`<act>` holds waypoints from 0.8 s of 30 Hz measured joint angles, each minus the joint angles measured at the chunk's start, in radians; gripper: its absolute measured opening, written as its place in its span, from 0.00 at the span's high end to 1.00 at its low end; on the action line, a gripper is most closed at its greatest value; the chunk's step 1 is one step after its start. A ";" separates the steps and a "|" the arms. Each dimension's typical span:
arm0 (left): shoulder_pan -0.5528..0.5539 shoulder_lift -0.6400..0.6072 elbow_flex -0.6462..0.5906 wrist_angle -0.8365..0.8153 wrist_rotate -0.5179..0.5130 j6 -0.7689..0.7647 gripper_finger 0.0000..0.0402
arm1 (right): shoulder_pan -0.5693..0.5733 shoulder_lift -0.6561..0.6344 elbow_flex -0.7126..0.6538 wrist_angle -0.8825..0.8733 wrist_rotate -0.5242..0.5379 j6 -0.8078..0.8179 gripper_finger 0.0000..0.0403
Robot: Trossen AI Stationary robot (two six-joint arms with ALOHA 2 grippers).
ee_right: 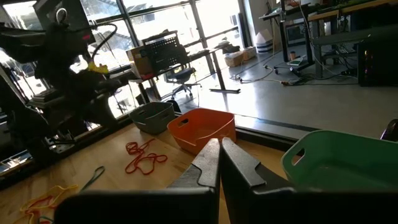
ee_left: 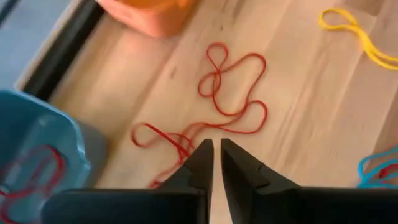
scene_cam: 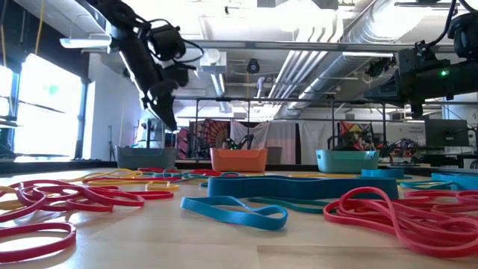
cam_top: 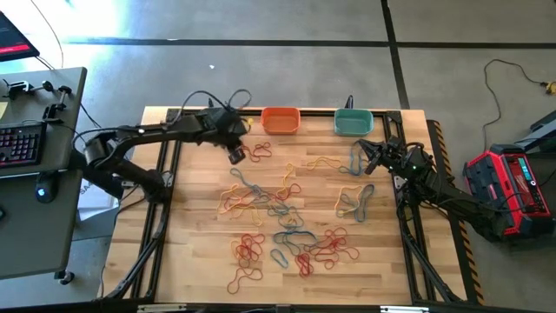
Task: Sort rubber bands into baskets
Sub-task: Put the red rubber band into the blue bin
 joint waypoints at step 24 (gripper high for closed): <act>0.017 0.297 0.000 0.158 -0.201 -0.345 0.69 | 0.000 0.000 0.000 0.000 0.000 0.000 1.00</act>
